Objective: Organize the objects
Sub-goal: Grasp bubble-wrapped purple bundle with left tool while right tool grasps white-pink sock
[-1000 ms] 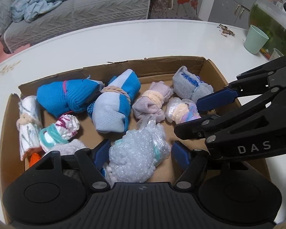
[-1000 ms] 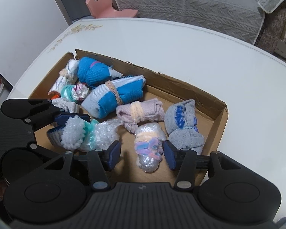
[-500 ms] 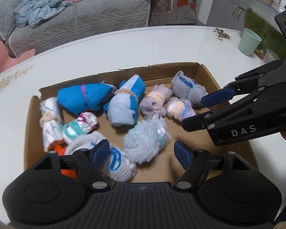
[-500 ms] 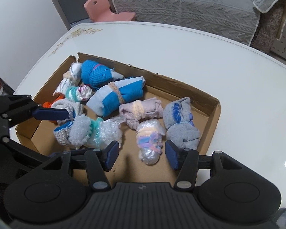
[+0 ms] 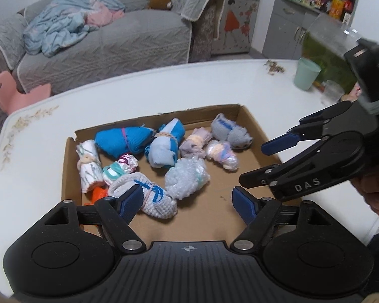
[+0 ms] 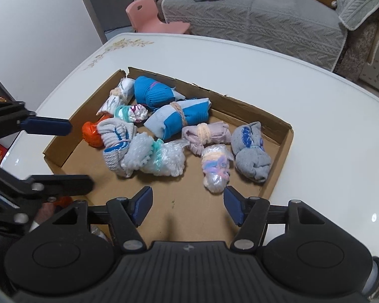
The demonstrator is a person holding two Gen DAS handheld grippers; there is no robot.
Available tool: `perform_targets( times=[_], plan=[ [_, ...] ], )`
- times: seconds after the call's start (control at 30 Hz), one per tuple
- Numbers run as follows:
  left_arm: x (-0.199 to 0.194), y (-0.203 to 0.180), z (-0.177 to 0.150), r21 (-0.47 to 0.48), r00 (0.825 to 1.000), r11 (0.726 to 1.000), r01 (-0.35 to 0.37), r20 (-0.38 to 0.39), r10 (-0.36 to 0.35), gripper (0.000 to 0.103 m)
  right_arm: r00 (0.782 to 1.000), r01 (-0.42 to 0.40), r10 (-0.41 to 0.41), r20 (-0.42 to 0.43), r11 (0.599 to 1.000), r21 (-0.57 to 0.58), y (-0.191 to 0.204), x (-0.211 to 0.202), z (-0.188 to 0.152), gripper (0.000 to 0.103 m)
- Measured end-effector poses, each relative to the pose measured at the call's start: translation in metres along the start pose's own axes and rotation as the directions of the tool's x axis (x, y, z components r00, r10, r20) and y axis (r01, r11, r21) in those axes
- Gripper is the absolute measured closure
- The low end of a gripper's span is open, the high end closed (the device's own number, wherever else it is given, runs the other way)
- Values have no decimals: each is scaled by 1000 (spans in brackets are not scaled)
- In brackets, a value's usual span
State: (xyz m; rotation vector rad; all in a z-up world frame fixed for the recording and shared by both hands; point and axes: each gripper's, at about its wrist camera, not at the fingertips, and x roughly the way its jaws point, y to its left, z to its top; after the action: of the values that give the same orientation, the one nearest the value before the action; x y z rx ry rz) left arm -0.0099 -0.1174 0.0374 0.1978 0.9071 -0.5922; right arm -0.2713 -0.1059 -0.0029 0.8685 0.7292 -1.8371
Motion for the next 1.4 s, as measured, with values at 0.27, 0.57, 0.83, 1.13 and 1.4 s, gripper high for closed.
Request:
perform_targets(
  times=[0.27,0.57,0.83,1.13,1.4],
  plan=[
    [-40,-1,-39,-36,1000,999,-9,13,9,19,1000,-7,7,10,1000,-6,20,-17,-18,40],
    [-59,8,-105,-145,998,988,-52,-28,48,19,999,-35,36,3,998,-44,50,-23,-34,36],
    [-62,2,-144,-211,997,974,-78,-33,73,18,999,-49,48,-10,997,-61,79,-25,-51,36],
    [-32,-1,-166,-251,994,964,-86,-88,66,18,995,-61,61,-82,998,7,92,-4,-64,38],
    [-18,2,-169,-280,993,956,-86,-101,59,18,990,-27,41,-134,995,100,86,19,-65,48]
  ],
)
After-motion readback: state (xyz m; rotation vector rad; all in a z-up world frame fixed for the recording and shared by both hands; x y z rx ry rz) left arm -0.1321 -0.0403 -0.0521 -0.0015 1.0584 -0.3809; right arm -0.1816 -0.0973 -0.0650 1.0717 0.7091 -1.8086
